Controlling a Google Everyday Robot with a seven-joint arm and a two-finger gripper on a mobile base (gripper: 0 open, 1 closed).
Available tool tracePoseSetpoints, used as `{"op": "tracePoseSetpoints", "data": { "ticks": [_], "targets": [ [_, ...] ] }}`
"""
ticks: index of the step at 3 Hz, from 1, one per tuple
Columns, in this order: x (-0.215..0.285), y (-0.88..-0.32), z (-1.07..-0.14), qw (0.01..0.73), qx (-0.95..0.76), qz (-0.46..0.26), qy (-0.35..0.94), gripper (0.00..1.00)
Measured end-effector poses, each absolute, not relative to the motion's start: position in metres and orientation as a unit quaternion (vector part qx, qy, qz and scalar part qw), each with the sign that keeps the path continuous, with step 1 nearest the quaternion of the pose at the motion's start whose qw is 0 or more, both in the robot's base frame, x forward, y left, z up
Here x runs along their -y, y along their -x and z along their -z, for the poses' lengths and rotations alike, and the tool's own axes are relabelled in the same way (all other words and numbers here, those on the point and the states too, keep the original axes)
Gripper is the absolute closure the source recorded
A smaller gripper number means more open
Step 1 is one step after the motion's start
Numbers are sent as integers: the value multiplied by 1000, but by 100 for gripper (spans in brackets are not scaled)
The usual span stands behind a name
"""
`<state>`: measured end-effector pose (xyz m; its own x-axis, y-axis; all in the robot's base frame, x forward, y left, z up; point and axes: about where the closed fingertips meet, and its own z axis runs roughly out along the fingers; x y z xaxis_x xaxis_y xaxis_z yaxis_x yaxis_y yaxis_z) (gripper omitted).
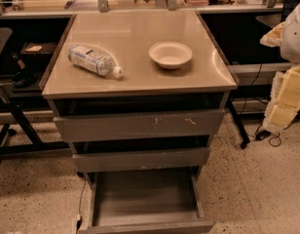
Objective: Close bottom drawer
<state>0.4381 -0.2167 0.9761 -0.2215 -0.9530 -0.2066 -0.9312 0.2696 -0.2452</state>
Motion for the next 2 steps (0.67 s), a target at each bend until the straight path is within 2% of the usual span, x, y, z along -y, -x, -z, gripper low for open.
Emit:
{"op": "tracePoseSetpoints", "data": {
  "ticks": [1,2],
  "targets": [
    [217,-438,-976,159,-781,34,603,0],
    [217,-438,-976,159,-781,34,603,18]
  ]
}}
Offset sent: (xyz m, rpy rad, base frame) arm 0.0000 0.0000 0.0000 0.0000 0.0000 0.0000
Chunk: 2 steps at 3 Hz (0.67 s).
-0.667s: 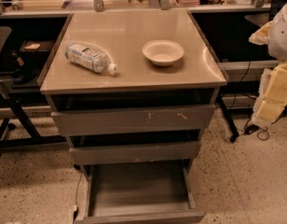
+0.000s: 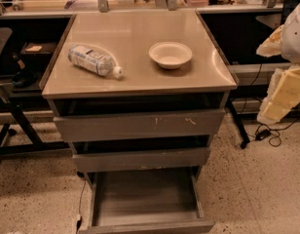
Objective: Close bottom drawer
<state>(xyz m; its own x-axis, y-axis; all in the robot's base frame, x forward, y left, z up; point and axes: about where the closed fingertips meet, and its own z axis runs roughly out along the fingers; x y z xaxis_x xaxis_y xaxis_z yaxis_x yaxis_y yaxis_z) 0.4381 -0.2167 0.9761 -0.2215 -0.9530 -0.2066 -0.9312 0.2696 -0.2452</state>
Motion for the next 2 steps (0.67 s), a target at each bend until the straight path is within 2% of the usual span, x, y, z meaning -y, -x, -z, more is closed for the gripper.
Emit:
{"op": "tracePoseSetpoints", "data": {
  "ticks": [2],
  "targets": [
    [217,-438,-976,159,-781,34,603,64]
  ]
}}
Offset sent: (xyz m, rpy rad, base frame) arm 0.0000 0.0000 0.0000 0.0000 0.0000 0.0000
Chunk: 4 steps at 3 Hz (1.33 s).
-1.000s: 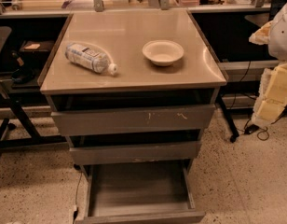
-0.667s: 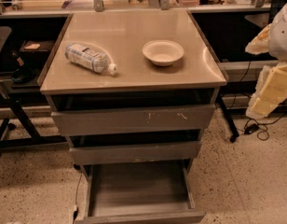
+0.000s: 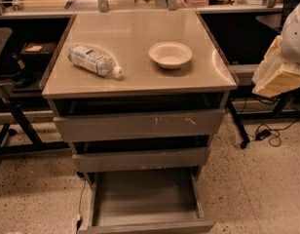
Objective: Close bottom drawer
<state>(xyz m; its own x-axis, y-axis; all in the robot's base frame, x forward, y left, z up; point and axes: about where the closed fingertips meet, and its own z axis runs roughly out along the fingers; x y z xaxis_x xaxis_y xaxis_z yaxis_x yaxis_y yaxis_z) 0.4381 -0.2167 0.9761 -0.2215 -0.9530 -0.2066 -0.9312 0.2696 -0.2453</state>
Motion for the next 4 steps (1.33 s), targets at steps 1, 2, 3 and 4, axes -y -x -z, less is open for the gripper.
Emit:
{"op": "tracePoseSetpoints", "data": {
  "ticks": [1,2,3,4],
  "targets": [
    [217,-438,-976,159,-781,34,603,88],
    [217,-438,-976,159,-781,34,603,100],
    [216,-419,-948,152,-788,9,597,100],
    [204,-378,-886,132,-804,-56,577,100]
  ]
}}
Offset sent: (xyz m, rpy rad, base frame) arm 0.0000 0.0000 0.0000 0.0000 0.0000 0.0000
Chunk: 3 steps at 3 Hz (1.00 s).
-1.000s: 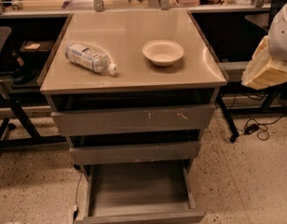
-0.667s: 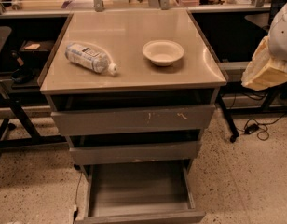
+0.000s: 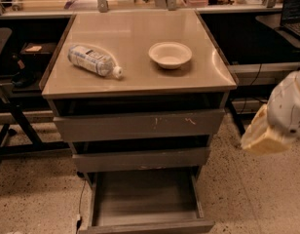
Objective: Close bottom drawer
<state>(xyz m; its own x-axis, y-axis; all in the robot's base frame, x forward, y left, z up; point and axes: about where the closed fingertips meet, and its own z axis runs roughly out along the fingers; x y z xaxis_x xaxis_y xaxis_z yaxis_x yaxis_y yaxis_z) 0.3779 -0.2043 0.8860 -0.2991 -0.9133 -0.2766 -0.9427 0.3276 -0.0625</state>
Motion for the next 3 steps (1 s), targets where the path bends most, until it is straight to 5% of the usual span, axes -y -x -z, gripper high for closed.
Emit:
{"op": "tracePoseSetpoints", "data": {
  "ticks": [1,3],
  "targets": [
    [187,-340,-810,87,-816,-124,557,100],
    [189,-314,-781,51,-817,-142,557,100]
  ]
}}
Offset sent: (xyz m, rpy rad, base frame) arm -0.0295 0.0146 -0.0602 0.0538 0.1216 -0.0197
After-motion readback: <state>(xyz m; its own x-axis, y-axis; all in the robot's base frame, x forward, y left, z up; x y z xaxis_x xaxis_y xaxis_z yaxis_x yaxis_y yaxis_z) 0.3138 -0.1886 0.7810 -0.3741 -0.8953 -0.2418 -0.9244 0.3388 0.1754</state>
